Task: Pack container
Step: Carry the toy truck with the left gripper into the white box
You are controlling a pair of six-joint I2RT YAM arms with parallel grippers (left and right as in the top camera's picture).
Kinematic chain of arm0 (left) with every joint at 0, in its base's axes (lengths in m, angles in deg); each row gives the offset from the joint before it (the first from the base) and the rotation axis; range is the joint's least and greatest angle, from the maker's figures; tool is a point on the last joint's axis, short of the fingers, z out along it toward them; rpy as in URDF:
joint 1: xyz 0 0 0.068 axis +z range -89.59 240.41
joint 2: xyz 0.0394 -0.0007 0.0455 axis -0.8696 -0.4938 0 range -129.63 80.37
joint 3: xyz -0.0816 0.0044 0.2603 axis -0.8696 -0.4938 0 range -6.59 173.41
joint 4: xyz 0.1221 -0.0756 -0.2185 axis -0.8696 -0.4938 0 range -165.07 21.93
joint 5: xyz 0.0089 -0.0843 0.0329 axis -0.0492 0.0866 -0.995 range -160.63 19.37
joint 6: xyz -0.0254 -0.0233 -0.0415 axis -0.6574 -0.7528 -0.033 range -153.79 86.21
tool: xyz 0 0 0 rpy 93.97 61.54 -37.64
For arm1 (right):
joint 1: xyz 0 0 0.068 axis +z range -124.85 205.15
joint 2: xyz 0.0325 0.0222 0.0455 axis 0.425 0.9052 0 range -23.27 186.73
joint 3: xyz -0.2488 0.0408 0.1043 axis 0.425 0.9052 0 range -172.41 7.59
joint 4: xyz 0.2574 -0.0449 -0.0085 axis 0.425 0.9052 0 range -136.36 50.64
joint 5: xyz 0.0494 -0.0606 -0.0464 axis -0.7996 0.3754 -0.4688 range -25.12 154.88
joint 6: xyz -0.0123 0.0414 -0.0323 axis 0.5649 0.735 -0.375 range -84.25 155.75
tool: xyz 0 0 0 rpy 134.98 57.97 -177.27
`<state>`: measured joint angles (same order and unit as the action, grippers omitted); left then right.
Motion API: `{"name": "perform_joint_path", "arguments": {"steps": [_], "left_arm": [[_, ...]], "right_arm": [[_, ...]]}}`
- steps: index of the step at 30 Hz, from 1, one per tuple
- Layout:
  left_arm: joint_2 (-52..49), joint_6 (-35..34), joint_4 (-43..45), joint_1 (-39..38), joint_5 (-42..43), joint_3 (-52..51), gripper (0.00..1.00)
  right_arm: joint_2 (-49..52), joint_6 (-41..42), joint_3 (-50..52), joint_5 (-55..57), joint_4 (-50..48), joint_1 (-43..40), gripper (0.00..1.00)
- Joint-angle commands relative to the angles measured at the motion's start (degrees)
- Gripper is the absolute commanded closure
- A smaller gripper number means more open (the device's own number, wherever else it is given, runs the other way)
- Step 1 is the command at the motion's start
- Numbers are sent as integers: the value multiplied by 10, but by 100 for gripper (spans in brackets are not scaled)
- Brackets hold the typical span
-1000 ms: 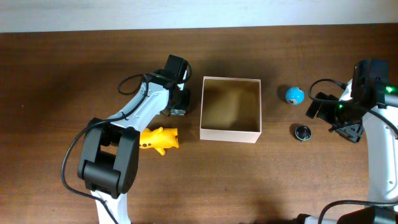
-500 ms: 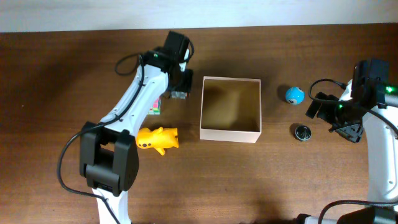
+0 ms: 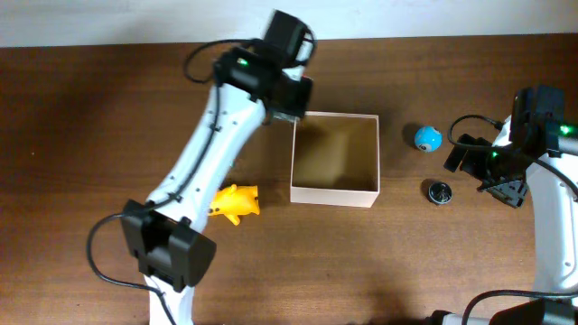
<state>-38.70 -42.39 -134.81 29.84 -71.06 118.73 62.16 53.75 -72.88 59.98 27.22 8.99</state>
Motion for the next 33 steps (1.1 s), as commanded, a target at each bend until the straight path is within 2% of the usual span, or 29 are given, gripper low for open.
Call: {"name": "perform_joint_path", "arguments": {"steps": [1,5,10,15,22,30,33], "left_arm": [[-13,-3,-2,-35,11,9,85],[-36,-47,-1,-72,11,9,90],[-72,-113,16,-98,10,9,90],[-106,-186,35,-99,11,9,98],[-139,-193,69,-105,43,9,98],[-160,-203,85,-123,41,9,97],[-160,-205,89,-123,41,9,85]], "right_arm": [[1,3,3,11,1,-4,1],[1,3,3,11,1,-4,1],[1,3,3,11,2,-4,2],[1,3,3,11,2,-4,1],[1,3,3,11,1,-4,1],[1,3,3,11,1,-4,1],[1,3,3,11,1,-4,1]]}}
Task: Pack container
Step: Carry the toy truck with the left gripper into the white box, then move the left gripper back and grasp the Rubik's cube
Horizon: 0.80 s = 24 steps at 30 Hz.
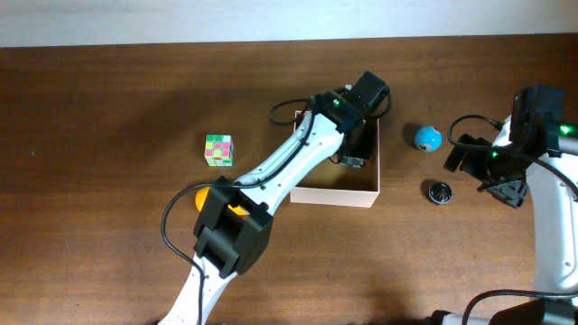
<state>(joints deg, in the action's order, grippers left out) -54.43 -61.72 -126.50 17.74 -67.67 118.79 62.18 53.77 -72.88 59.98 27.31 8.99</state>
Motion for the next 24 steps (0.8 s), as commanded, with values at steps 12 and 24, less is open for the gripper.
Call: {"name": "perform_joint_path", "arguments": {"steps": [12,24], "left_arm": [[33,-11,-11,-2,6,16,26],[131,66,-36,14,-3,18,20]], "right_arm": [[1,3,3,11,-2,-4,1],[1,3,3,11,-4,-4,1]]}}
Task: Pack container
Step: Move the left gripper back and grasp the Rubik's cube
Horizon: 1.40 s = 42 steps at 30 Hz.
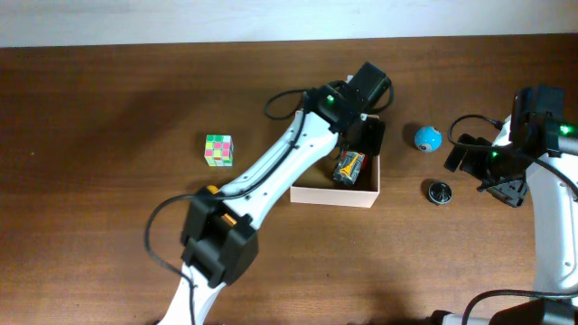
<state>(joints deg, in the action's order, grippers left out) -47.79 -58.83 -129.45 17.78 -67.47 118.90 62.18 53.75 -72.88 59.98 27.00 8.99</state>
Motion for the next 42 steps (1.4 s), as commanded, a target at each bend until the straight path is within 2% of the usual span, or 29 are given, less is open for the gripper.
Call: {"name": "perform_joint_path", "arguments": {"steps": [1,6,8,14,17,20,23,30,36,37,38,40,42], "left_arm": [[81,58,-12,21,-14,17,18],[157,142,-62,85,-124,17,1],[169,145,-82,115,-140,16,1],[163,144,-157,237,-132,0,1],[147,147,-145,291,-88,-42,1],[122,195,-120,329,-41,-89,1],[88,231,-113,351,-9,-120,1],[-1,267,-112,358,6,-140,1],[-41,273,-106,350,5,-140,0],[-46,273,-103,349,5,-140,1],[-47,273,-102,349,5,-140,6],[-50,273,-102,349,5,-140,23],[-50,272,-102,349,5,-140,30]], "right_arm": [[1,3,3,11,-1,-4,1],[1,3,3,11,-1,-4,1],[1,3,3,11,-1,-4,1],[1,3,3,11,0,-4,1],[1,3,3,11,0,-4,1],[1,3,3,11,-1,-4,2],[1,3,3,11,0,-4,1],[1,3,3,11,-3,-4,1],[1,3,3,11,-3,-4,1],[1,3,3,11,-3,-4,1],[1,3,3,11,-5,-4,1],[1,3,3,11,-7,-4,1],[1,3,3,11,-9,-4,1]]}}
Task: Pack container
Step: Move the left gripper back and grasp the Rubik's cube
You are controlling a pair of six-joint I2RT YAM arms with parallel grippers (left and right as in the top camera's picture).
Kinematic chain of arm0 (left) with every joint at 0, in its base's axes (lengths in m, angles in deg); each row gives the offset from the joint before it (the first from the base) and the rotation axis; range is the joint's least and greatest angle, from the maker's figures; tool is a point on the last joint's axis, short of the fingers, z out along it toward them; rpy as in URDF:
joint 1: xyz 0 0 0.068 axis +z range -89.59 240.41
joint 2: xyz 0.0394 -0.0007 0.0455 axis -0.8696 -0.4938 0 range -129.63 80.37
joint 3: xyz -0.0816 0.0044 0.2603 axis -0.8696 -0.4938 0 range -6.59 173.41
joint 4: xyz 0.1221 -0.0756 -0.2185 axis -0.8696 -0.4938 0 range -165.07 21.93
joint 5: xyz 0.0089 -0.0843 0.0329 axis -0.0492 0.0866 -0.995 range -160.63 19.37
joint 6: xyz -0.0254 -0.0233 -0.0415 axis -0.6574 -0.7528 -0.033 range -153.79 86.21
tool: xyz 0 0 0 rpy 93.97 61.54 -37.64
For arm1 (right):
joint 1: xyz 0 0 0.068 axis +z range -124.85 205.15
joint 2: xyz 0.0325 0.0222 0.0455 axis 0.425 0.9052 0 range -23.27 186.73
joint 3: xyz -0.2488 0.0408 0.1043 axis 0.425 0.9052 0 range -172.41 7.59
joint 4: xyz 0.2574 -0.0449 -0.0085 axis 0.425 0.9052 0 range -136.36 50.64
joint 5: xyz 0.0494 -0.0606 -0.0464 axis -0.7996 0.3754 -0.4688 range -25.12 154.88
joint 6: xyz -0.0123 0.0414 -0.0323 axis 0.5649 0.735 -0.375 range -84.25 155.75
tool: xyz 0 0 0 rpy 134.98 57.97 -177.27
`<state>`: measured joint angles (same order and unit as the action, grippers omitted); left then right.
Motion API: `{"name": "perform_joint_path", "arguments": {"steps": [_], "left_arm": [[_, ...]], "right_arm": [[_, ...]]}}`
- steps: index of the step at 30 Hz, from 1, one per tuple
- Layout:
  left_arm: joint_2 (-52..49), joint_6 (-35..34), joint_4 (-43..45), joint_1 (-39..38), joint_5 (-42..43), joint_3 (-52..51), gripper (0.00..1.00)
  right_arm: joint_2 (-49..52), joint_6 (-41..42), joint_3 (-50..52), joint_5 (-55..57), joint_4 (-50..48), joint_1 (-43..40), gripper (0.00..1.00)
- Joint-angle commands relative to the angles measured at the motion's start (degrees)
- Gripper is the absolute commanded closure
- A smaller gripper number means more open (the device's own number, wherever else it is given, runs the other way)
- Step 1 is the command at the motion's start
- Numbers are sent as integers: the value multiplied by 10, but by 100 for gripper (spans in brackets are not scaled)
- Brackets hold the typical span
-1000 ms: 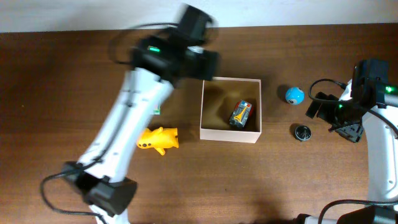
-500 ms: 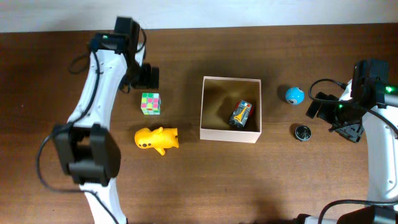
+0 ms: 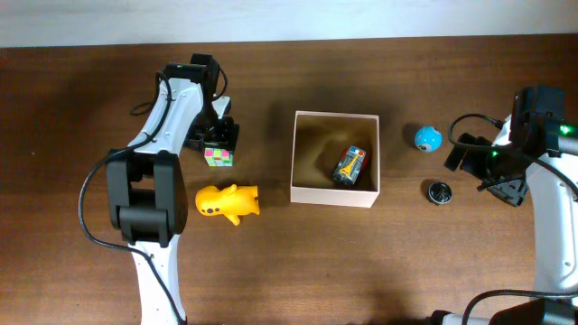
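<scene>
An open cardboard box (image 3: 335,198) stands mid-table with a small dark and yellow pack (image 3: 349,166) lying in its right half. Left of the box sits a multicoloured puzzle cube (image 3: 217,158). My left gripper (image 3: 215,137) hovers over the cube's far edge, fingers apart, nothing in them. A yellow toy duck (image 3: 228,202) lies in front of the cube. To the right of the box are a blue ball (image 3: 428,138) and a black round disc (image 3: 439,191). My right gripper (image 3: 459,153) stands open just right of them, holding nothing.
The wooden table (image 3: 90,226) ends at a white wall along the far side. The left arm reaches from the near left up past the duck. A black cable loops near the right arm.
My left gripper has gone from above the box's far right corner to the puzzle cube left of the box. The pack still lies in the box. The right arm has not moved.
First my left gripper was at the box's far left corner and the box was empty. Then it was down inside the box's right half. Then it stood open above the box with the pack lying inside. Now it is over the cube.
</scene>
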<state>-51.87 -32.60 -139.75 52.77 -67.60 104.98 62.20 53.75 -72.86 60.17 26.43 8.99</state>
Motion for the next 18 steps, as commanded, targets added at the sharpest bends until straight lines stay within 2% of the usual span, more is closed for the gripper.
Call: {"name": "perform_joint_path", "arguments": {"steps": [1,3,11,18], "left_arm": [[-9,10,1,-1,7,-1,34],[-9,10,1,-1,7,-1,44],[-8,10,-19,-5,29,16,54],[-4,10,-135,-27,51,187,57]], "right_arm": [[1,3,3,9,-4,-4,1],[1,3,3,9,-5,-4,1],[1,3,3,9,-6,-4,1],[1,3,3,9,-6,-4,1]]}}
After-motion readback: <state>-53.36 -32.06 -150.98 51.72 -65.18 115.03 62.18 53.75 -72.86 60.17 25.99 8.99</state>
